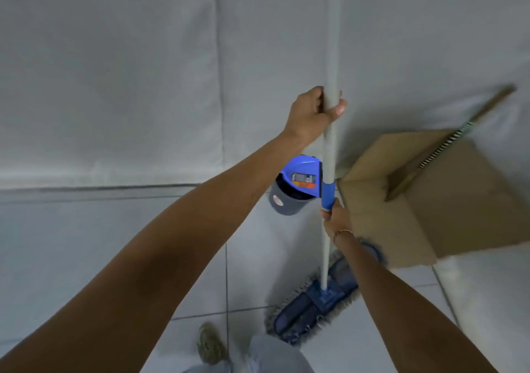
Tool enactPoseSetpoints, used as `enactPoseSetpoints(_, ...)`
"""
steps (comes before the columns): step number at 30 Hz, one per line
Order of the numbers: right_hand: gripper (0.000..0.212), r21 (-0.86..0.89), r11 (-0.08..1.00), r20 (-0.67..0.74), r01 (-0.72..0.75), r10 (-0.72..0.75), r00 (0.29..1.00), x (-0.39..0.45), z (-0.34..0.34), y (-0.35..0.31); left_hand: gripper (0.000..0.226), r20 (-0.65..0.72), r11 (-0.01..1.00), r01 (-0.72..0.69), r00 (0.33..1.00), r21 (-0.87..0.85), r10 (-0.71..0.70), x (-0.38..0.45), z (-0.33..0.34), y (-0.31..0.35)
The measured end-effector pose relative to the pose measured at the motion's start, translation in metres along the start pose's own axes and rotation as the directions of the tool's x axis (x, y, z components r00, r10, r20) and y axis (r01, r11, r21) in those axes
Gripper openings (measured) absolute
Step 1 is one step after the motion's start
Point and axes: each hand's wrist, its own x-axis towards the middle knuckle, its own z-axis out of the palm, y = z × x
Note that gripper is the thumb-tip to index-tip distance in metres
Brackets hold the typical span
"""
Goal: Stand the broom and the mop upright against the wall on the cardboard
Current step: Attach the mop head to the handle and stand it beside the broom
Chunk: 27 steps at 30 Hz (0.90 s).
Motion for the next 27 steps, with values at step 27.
enactPoseSetpoints(27,0.022,0.323,0.946,-0.284,-0.028,0.125,0.951,0.124,-0.355,0.168,0.03,0.475,0.949,-0.299,0.852,0.102,0.218,0.056,0.449,0.091)
